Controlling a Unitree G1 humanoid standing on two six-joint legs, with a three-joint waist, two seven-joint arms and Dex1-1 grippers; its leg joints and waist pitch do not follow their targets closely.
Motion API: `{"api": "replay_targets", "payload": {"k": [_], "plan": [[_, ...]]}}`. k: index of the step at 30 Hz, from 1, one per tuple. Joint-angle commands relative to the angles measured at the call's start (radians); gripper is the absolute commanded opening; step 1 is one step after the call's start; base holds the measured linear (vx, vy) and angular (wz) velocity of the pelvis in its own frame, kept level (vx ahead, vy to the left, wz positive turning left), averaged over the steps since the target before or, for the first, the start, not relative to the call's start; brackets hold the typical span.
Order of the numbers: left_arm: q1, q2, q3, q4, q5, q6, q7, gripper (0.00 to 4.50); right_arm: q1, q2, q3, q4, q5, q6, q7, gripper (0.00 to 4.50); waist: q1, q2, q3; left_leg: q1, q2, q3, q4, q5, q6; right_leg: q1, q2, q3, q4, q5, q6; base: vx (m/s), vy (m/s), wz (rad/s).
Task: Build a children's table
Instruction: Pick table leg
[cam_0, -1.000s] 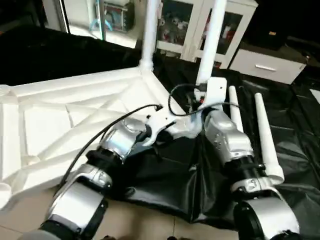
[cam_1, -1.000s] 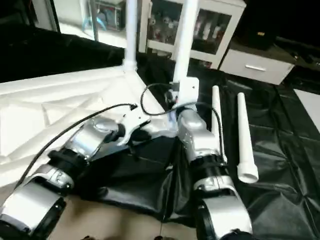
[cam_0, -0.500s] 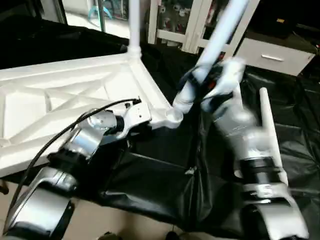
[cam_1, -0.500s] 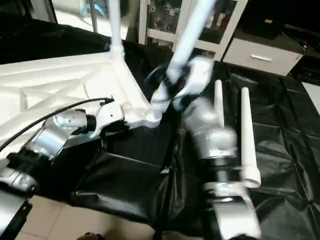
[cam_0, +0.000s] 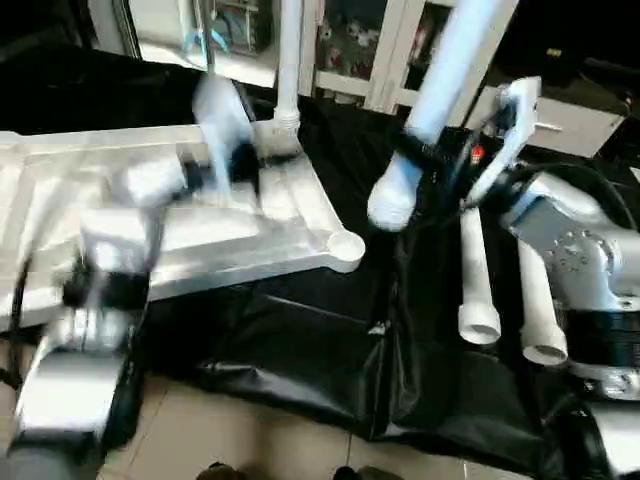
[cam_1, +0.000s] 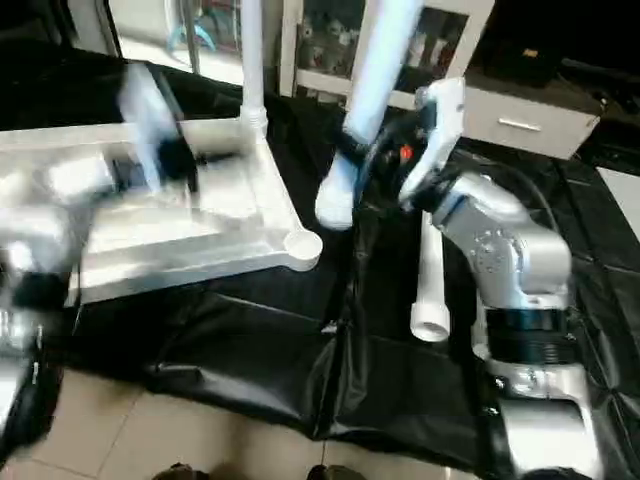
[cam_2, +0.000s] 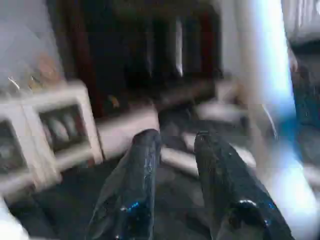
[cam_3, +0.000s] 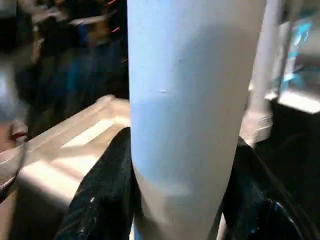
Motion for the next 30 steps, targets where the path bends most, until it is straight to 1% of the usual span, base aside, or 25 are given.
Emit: {"api": "replay_targets", "payload": {"k": [1,2,3,4,5,6,8,9,10,12,13,14,15,17,18,21,22,23,24,25,26,27,28,29,30], "plan": [[-0.02,-0.076,0.036,-0.047,-0.169,0.14,0.009,1.79,0.0,-0.015,0.012,-0.043,0.018,0.033,0.022,1.8,0.009,0.007,-0.068,0.016,0.03,-0.018,-0.066,-0.272,-0.027,0.058,-0.068,0.04,-0.088,-0.421,-0.129,0.0,0.0,0.0],[-0.028,-0.092,0.046,-0.06,-0.205,0.172,0.009,1.87,0.001,-0.015,0.017,-0.046,0.018,0.038,0.024,1.8,0.009,0.004,-0.07,0.019,0.029,-0.014,-0.062,-0.27,-0.038,0.06,-0.069,0.041,-0.08,-0.423,-0.137,0.0,0.0,0.0],[-0.029,-0.095,0.046,-0.063,-0.209,0.178,0.009,1.87,0.001,-0.015,0.018,-0.047,0.018,0.038,0.024,1.8,0.019,0.009,-0.075,0.021,0.033,-0.016,-0.06,-0.248,-0.035,0.057,-0.072,0.042,-0.082,-0.39,-0.154,0.0,0.0,0.0],[-0.04,-0.142,0.029,-0.101,-0.255,0.273,-0.002,1.99,0.004,-0.012,0.041,-0.061,0.016,0.048,0.034,1.8,0.022,0.006,-0.077,0.015,0.032,-0.016,-0.062,-0.223,-0.032,0.062,-0.065,0.042,-0.072,-0.333,-0.161,0.0,0.0,0.0],[-0.039,-0.154,0.012,-0.111,-0.251,0.297,-0.01,2.09,0.005,-0.011,0.048,-0.066,0.016,0.051,0.038,1.8,0.025,0.006,-0.08,0.016,0.034,-0.016,-0.062,-0.207,-0.032,0.063,-0.064,0.042,-0.067,-0.296,-0.169,0.0,0.0,0.0],[-0.038,-0.163,-0.001,-0.115,-0.246,0.317,-0.017,2.21,0.005,-0.008,0.054,-0.073,0.016,0.054,0.042,1.8,0.029,0.009,-0.082,0.018,0.032,-0.012,-0.059,-0.182,-0.015,0.062,-0.062,0.042,-0.065,-0.229,-0.183,0.0,0.0,0.0],[-0.035,-0.168,-0.023,-0.113,-0.224,0.327,-0.019,2.25,0.006,-0.004,0.059,-0.08,0.015,0.054,0.043,1.8,0.031,0.007,-0.084,0.014,0.03,-0.012,-0.059,-0.165,-0.007,0.067,-0.061,0.042,-0.063,-0.204,-0.184,0.0,0.0,0.0],[-0.035,-0.174,-0.039,-0.099,-0.203,0.341,-0.005,2.43,0.008,-0.002,0.066,-0.091,0.013,0.052,0.047,1.8,0.033,0.005,-0.086,0.011,0.028,-0.012,-0.058,-0.146,-0.002,0.071,-0.061,0.043,-0.06,-0.183,-0.183,0.0,0.0,0.0],[-0.034,-0.178,-0.061,-0.083,-0.18,0.351,0.017,2.54,0.011,0.0,0.076,-0.105,0.011,0.052,0.054,1.8,0.036,0.022,-0.086,0.013,0.029,-0.013,-0.058,-0.146,-0.004,0.07,-0.06,0.043,-0.06,-0.167,-0.184,0.0,0.0,0.0],[-0.033,-0.182,-0.066,-0.08,-0.185,0.371,0.039,2.61,0.014,0.001,0.084,-0.115,0.009,0.054,0.058,1.8,0.036,0.014,-0.087,0.013,0.028,-0.013,-0.057,-0.146,-0.005,0.074,-0.06,0.042,-0.059,-0.16,-0.185,0.0,0.0,0.0],[-0.037,-0.189,-0.061,-0.082,-0.206,0.394,0.051,2.66,0.018,-0.002,0.095,-0.123,0.005,0.055,0.063,1.8,0.038,0.027,-0.087,0.013,0.028,-0.015,-0.058,-0.149,-0.012,0.074,-0.06,0.043,-0.057,-0.15,-0.188,0.0,0.0,0.0],[-0.04,-0.196,-0.051,-0.091,-0.233,0.421,0.056,2.82,0.022,-0.005,0.104,-0.128,-0.001,0.056,0.066,1.8,0.038,0.021,-0.087,0.013,0.028,-0.014,-0.056,-0.154,-0.017,0.077,-0.06,0.042,-0.056,-0.142,-0.195,0.0,0.0,0.0],[-0.043,-0.206,-0.039,-0.101,-0.262,0.448,0.057,2.95,0.027,-0.009,0.111,-0.131,-0.006,0.055,0.069,1.8,0.039,0.02,-0.087,0.012,0.027,-0.014,-0.057,-0.156,-0.015,0.077,-0.059,0.042,-0.057,-0.143,-0.197,0.0,0.0,0.0],[-0.041,-0.217,-0.029,-0.125,-0.309,0.492,0.035,3.03,0.036,-0.017,0.121,-0.135,-0.018,0.053,0.07,1.8,0.042,0.03,-0.087,0.013,0.026,-0.015,-0.057,-0.172,-0.019,0.078,-0.059,0.042,-0.059,-0.15,-0.202,0.0,0.0,0.0],[-0.039,-0.217,-0.033,-0.132,-0.317,0.502,0.023,3.08,0.04,-0.02,0.124,-0.138,-0.022,0.053,0.071,1.8,0.041,0.027,-0.087,0.014,0.027,-0.015,-0.057,-0.173,-0.019,0.079,-0.058,0.041,-0.059,-0.148,-0.203,0.0,0.0,0.0],[-0.046,-0.227,-0.032,-0.118,-0.305,0.49,0.03,3.46,0.048,-0.034,0.129,-0.145,-0.031,0.052,0.072,1.8,0.043,0.025,-0.085,0.013,0.026,-0.015,-0.057,-0.18,-0.016,0.08,-0.058,0.041,-0.063,-0.17,-0.196,0.0,0.0,0.0],[-0.055,-0.23,-0.021,-0.102,-0.303,0.492,0.04,3.49,0.051,-0.037,0.129,-0.146,-0.032,0.053,0.073,1.8,0.043,0.022,-0.084,0.014,0.027,-0.015,-0.057,-0.182,-0.016,0.079,-0.058,0.041,-0.065,-0.186,-0.189,0.0,0.0,0.0],[-0.062,-0.23,-0.014,-0.092,-0.304,0.496,0.044,3.11,0.053,-0.039,0.129,-0.147,-0.033,0.053,0.074,1.8,0.045,0.025,-0.085,0.014,0.027,-0.016,-0.057,-0.183,-0.018,0.08,-0.06,0.041,-0.066,-0.2,-0.184,0.0,0.0,0.0],[-0.067,-0.228,-0.004,-0.089,-0.314,0.509,0.051,2.96,0.056,-0.042,0.13,-0.149,-0.035,0.052,0.076,1.8,0.044,0.025,-0.085,0.014,0.026,-0.016,-0.057,-0.182,-0.017,0.08,-0.059,0.041,-0.066,-0.202,-0.18,0.0,0.0,0.0],[-0.07,-0.226,0.002,-0.088,-0.322,0.517,0.055,3.05,0.058,-0.044,0.13,-0.15,-0.037,0.052,0.078,1.8,0.044,0.025,-0.086,0.015,0.027,-0.017,-0.056,-0.181,-0.018,0.079,-0.059,0.04,-0.064,-0.199,-0.179,0.0,0.0,0.0],[-0.072,-0.225,0.012,-0.089,-0.334,0.531,0.061,3.05,0.057,-0.044,0.131,-0.15,-0.038,0.051,0.08,1.8,0.045,0.028,-0.086,0.014,0.027,-0.017,-0.056,-0.179,-0.017,0.08,-0.059,0.04,-0.064,-0.195,-0.179,0.0,0.0,0.0],[-0.072,-0.22,0.023,-0.097,-0.355,0.555,0.07,2.73,0.057,-0.044,0.132,-0.148,-0.04,0.048,0.08,1.8,0.045,0.025,-0.087,0.012,0.025,-0.017,-0.054,-0.17,-0.018,0.081,-0.059,0.04,-0.06,-0.176,-0.186,0.0,0.0,0.0],[-0.072,-0.218,0.023,-0.098,-0.358,0.561,0.074,2.73,0.056,-0.043,0.132,-0.146,-0.04,0.046,0.08,1.8,0.045,0.022,-0.087,0.012,0.025,-0.017,-0.054,-0.163,-0.014,0.081,-0.058,0.04,-0.06,-0.166,-0.191,0.0,0.0,0.0],[-0.071,-0.216,0.022,-0.1,-0.358,0.562,0.073,2.56,0.056,-0.043,0.132,-0.145,-0.04,0.046,0.08,1.8,0.045,0.023,-0.087,0.012,0.025,-0.016,-0.054,-0.162,-0.013,0.081,-0.058,0.04,-0.059,-0.163,-0.193,0.0,0.0,0.0],[-0.066,-0.209,0.01,-0.102,-0.348,0.557,0.067,2.58,0.054,-0.041,0.132,-0.141,-0.044,0.044,0.08,1.8,0.045,0.024,-0.088,0.012,0.026,-0.017,-0.054,-0.152,-0.006,0.081,-0.058,0.04,-0.059,-0.154,-0.195,0.0,0.0,0.0]]}}
